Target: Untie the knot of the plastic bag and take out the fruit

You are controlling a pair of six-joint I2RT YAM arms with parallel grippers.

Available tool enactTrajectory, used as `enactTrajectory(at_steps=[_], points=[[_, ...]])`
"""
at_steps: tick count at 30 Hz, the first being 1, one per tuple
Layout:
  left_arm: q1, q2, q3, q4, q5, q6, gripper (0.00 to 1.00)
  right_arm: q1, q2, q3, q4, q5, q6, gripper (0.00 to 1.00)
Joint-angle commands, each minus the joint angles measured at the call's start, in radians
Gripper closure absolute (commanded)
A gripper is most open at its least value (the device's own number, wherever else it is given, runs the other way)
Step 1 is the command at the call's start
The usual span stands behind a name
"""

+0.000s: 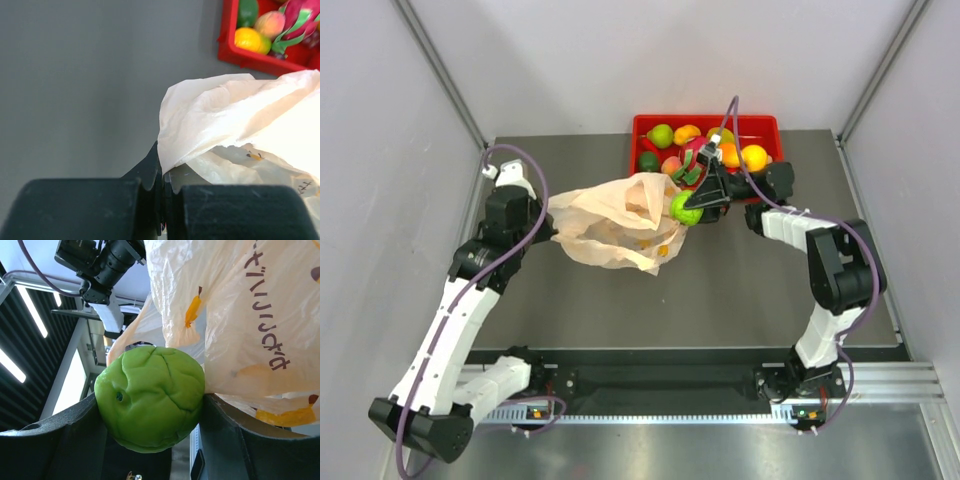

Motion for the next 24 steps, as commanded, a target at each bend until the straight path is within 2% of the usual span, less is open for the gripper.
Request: enactTrajectory(at_steps=[1, 6, 12, 14, 19, 20, 24], points=[[0.007, 0.012, 0.038, -0.032, 0.026, 0.006, 1.00, -0.011, 0.020, 0.029, 0.335, -0.008, -0.030, 0.82], [0.007, 0.035, 0.059, -0.030, 0.057, 0.004, 1.00, -0.010, 0.018, 0.076, 0.354, -0.008, 0.018, 0.82], [0.007, 0.039, 0.054, -0.008, 0.083, 0.010, 1.00, -0.004, -0.098, 0.285, 0.358, -0.026, 0.113, 0.79], [0.007, 0.041, 0.054, -0.002, 0.086, 0.013, 1.00, -0.005, -0.154, 0.325, 0.332, -0.005, 0.083, 0.80], [0.007, 0.047, 0.056, 0.006, 0.091, 0.024, 1.00, -0.050, -0.249, 0.374, 0.313, 0.083, 0.089, 0.90], [0.007, 0.049, 0.056, 0.007, 0.092, 0.024, 1.00, -0.051, -0.262, 0.419, 0.312, 0.087, 0.089, 0.89], [0.007, 0.056, 0.051, 0.029, 0.112, 0.019, 1.00, -0.048, -0.302, 0.570, 0.228, 0.091, 0.055, 1.00]])
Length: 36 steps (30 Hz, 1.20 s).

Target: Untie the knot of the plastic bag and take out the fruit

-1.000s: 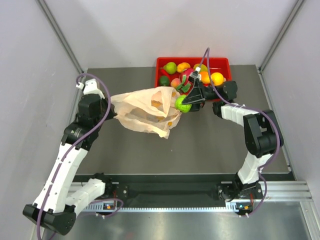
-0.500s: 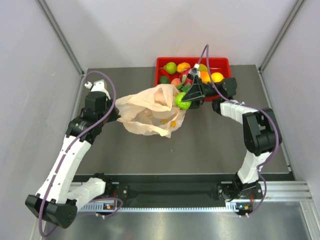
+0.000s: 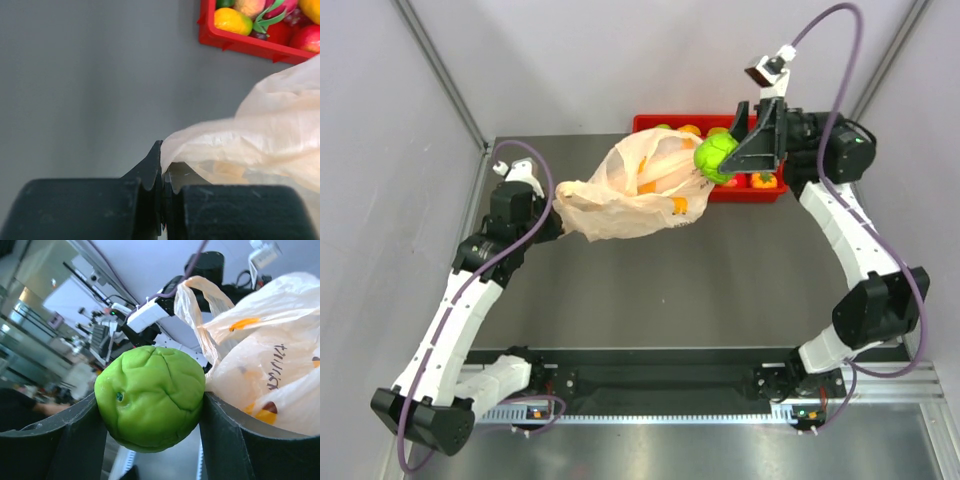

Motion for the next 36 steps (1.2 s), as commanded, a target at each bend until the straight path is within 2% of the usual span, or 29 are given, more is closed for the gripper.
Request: enactTrajectory(at_steps=[1, 4, 5, 6, 7, 8, 9, 10, 12, 13, 15, 17, 19, 21, 24, 25, 27, 31, 36], points=[[0.007, 0.012, 0.034, 0.049, 0.007, 0.010, 1.00, -0.010, -0.093, 0.120, 0.100, 0.039, -0.074, 1.00], [0.007, 0.020, 0.039, 0.059, 0.018, -0.001, 1.00, -0.047, -0.198, 0.078, -0.152, 0.057, -0.352, 1.00], [0.007, 0.023, 0.043, 0.063, 0.023, -0.010, 1.00, -0.062, -0.228, 0.040, -0.402, 0.062, -0.558, 1.00], [0.007, 0.023, 0.045, 0.069, 0.027, -0.018, 1.00, -0.066, -0.255, 0.033, -0.582, 0.068, -0.709, 1.00], [0.007, 0.028, 0.051, 0.083, 0.041, -0.027, 1.00, -0.063, -0.303, 0.053, -0.924, 0.132, -0.926, 1.00], [0.007, 0.037, 0.057, 0.091, 0.053, -0.045, 1.00, -0.046, -0.311, 0.203, -1.651, 0.219, -1.508, 1.00], [0.007, 0.043, 0.074, 0.100, 0.065, -0.056, 1.00, -0.009, -0.303, 0.288, -1.924, 0.351, -1.725, 1.00], [0.007, 0.049, 0.085, 0.111, 0.076, -0.068, 1.00, 0.031, -0.288, 0.341, -2.037, 0.568, -1.840, 1.00], [0.005, 0.075, 0.117, 0.146, 0.110, -0.099, 1.00, 0.055, -0.282, 0.358, -2.127, 0.599, -1.898, 1.00], [0.005, 0.083, 0.129, 0.154, 0.146, -0.107, 1.00, 0.066, -0.291, 0.355, -2.147, 0.701, -1.912, 1.00], [0.005, 0.107, 0.160, 0.169, 0.173, -0.124, 1.00, 0.098, -0.327, 0.313, -2.149, 0.818, -1.945, 1.00], [0.005, 0.121, 0.177, 0.161, 0.171, -0.121, 1.00, 0.124, -0.350, 0.266, -2.137, 0.867, -1.953, 1.00], [0.007, 0.127, 0.186, 0.139, 0.132, -0.118, 1.00, 0.141, -0.386, 0.219, -2.131, 0.899, -1.970, 1.00], [0.007, 0.137, 0.188, 0.103, 0.051, -0.118, 1.00, 0.145, -0.407, 0.176, -2.135, 0.839, -1.987, 0.98], [0.007, 0.147, 0.186, 0.053, -0.078, -0.114, 1.00, 0.149, -0.369, 0.151, -2.271, 0.676, -2.037, 0.98], [0.007, 0.149, 0.185, 0.045, -0.114, -0.107, 1.00, 0.157, -0.357, 0.141, -2.366, 0.680, -2.063, 1.00], [0.007, 0.149, 0.169, 0.023, -0.193, -0.098, 1.00, 0.192, -0.352, 0.095, -2.411, 0.727, -2.080, 1.00], [0.008, 0.153, 0.152, -0.032, -0.414, -0.078, 1.00, 0.220, -0.378, -0.086, -2.391, 0.849, -2.033, 1.00], [0.008, 0.135, 0.083, -0.026, -0.433, -0.072, 1.00, 0.261, -0.352, -0.235, -2.322, 1.047, -2.010, 1.00]])
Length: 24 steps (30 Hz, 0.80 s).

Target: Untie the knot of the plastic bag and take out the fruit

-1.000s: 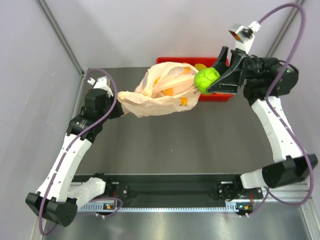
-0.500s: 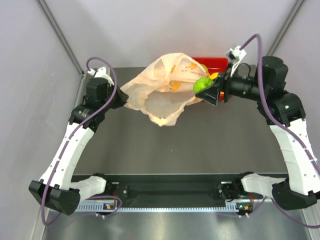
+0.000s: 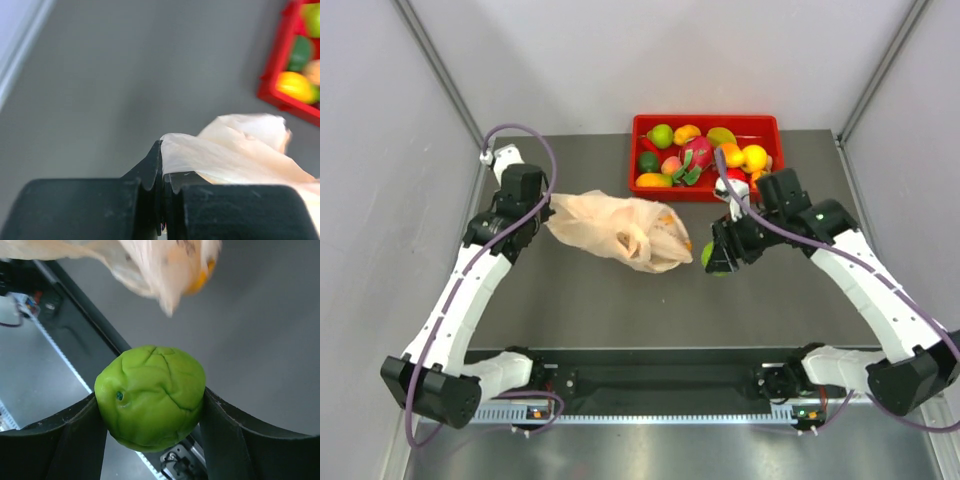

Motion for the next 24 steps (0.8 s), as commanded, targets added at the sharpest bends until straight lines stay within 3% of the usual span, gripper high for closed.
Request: enactTrajectory(at_steps=[1, 6, 11, 17, 24], points=[[0.010, -0.016, -0.052, -0.005, -0.098, 0.004, 1.00, 0.027, 0.011, -0.104, 0.061, 0.171, 0.051, 1.00], [0.010, -0.048, -0.168, 0.070, -0.032, -0.026, 1.00, 0.091, 0.063, -0.282, 0.374, 0.341, 0.193, 1.00], [0.010, -0.089, -0.189, 0.067, -0.042, -0.013, 1.00, 0.101, 0.137, -0.287, 0.536, 0.464, 0.256, 1.00], [0.010, -0.138, -0.203, 0.038, -0.003, -0.009, 1.00, 0.076, 0.334, 0.016, 0.544, 0.564, 0.239, 1.00], [0.010, -0.210, -0.260, 0.047, 0.117, 0.000, 1.00, 0.027, 0.710, 0.445, 0.511, 0.666, 0.277, 1.00]])
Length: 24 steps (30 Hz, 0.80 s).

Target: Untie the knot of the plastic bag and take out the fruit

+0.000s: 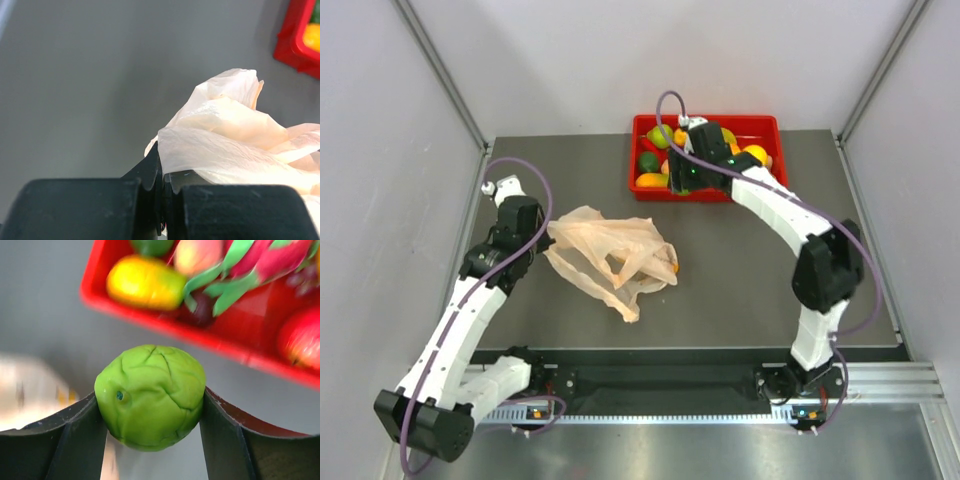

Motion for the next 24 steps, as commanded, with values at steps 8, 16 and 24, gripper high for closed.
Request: enactTrajectory(at_steps=[8, 16, 24], points=[[0.002, -0.071, -0.027, 0.081, 0.255, 0.080, 1.00, -0.068, 0.414, 0.548, -0.041, 0.172, 0.097, 0.61], [0.002, -0.076, -0.021, 0.056, 0.332, 0.117, 1.00, -0.087, 0.348, 0.567, 0.004, 0.120, 0.060, 0.00], [0.002, -0.087, -0.076, 0.098, 0.438, 0.103, 1.00, -0.093, 0.007, 0.322, -0.038, -0.022, 0.012, 0.00]])
